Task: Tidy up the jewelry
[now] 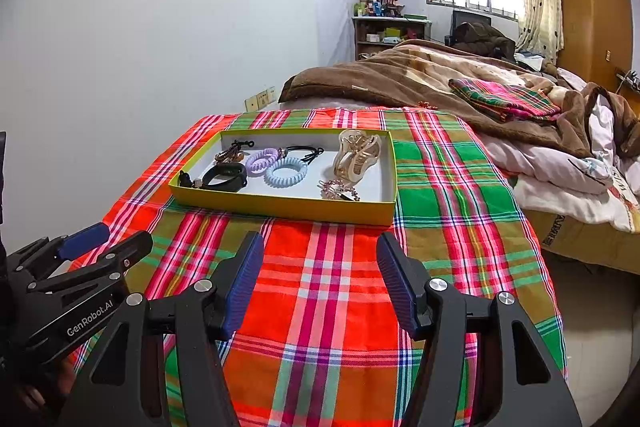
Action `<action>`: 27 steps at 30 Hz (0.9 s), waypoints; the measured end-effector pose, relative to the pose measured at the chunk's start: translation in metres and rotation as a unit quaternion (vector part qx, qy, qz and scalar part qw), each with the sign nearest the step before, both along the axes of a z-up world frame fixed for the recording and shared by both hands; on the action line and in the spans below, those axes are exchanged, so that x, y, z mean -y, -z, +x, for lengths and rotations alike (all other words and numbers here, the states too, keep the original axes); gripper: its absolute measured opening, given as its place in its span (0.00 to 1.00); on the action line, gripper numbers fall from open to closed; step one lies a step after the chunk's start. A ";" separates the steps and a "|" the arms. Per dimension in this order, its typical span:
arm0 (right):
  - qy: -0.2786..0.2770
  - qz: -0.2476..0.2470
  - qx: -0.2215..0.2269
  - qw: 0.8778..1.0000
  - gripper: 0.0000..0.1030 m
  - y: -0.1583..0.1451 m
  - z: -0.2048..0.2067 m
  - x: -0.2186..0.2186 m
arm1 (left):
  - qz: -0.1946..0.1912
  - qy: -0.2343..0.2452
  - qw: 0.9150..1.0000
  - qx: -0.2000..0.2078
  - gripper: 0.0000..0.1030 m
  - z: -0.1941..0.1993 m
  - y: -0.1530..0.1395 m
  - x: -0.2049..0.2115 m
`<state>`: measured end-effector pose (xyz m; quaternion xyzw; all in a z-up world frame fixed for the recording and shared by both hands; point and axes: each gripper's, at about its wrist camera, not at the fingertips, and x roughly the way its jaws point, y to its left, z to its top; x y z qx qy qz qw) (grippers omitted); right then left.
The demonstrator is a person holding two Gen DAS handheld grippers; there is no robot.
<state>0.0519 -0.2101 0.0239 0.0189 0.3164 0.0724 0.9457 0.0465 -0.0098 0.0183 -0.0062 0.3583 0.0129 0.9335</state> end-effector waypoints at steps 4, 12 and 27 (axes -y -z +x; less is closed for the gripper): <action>0.000 0.000 0.000 1.000 0.57 0.000 0.000 0.000 | -0.001 0.000 1.000 0.001 0.57 0.000 0.000 0.000; 0.000 0.000 0.001 1.000 0.57 -0.001 -0.001 0.000 | -0.001 0.001 1.000 0.002 0.57 -0.002 -0.001 -0.001; 0.000 0.000 0.000 1.000 0.57 0.000 -0.001 0.001 | -0.001 0.002 1.000 -0.001 0.57 -0.004 -0.002 -0.001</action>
